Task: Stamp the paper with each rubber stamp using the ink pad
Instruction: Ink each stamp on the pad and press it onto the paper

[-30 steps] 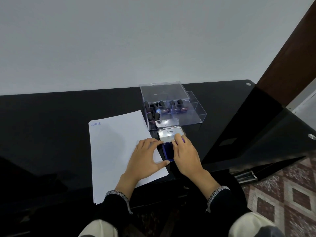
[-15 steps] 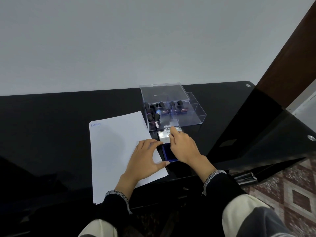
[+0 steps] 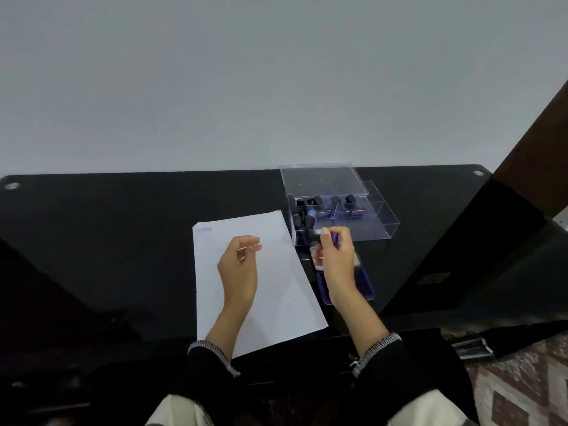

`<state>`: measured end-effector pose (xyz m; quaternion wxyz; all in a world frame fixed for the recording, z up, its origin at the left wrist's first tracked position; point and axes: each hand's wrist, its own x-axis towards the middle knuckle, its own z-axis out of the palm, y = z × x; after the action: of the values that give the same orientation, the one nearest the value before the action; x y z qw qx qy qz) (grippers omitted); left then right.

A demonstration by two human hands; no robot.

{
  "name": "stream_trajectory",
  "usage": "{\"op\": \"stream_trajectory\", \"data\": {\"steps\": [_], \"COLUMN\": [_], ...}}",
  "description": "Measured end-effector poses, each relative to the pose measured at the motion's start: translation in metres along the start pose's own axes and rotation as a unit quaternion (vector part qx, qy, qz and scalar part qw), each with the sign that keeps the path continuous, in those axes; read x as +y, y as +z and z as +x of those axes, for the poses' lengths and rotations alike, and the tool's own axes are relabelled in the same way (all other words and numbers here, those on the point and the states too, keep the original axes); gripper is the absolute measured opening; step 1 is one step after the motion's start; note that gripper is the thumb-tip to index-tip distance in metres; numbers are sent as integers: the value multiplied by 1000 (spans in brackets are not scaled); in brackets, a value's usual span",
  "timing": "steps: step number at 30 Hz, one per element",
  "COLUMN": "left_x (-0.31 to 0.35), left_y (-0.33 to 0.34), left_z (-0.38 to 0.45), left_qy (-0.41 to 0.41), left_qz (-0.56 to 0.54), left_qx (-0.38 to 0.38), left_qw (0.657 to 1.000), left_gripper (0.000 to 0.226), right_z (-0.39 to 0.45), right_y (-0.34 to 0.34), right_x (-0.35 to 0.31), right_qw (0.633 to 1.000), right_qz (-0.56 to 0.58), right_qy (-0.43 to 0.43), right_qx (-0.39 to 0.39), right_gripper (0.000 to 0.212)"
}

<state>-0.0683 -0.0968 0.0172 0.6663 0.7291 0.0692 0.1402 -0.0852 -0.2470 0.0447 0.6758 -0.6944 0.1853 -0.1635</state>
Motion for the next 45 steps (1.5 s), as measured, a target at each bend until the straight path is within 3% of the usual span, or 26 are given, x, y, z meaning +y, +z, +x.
{"op": "stream_trajectory", "data": {"steps": [2,5,8,13,22,30,34,39,45], "left_x": [-1,-12,-20,-20,-34,-42,-46,-56,-65], "left_y": [-23,-62,-89,-98,-95,-107,-111,-113,-119], "left_z": [14,32,42,51,60,92,98,100,100], "left_qy": [-13,-73,-108,-115,-72,7,33,78,97], "left_qz": [38,106,145,148,240,421,430,427,388], "left_qx": [23,40,62,30,14,-36,-36,-30,-37], "left_qw": [999,991,982,982,968,906,902,900,916], "left_gripper": [21,28,33,32,19,21,16,11,11], "right_z": [-1,-5,-7,-5,7,35,43,42,47], "right_y": [26,63,88,109,118,170,189,194,194], "right_x": [-2,1,4,10,21,3,2,15,11], "right_qw": [993,985,991,991,993,930,915,923,884], "right_qz": [87,113,51,-27,-76,-233,-282,-295,-340], "right_qy": [74,99,63,55,25,-139,-138,-104,-183], "right_qx": [-42,-87,-109,-122,-91,-250,-253,-223,-262], "right_gripper": [11,12,12,12,20,19,22,9,9]}}
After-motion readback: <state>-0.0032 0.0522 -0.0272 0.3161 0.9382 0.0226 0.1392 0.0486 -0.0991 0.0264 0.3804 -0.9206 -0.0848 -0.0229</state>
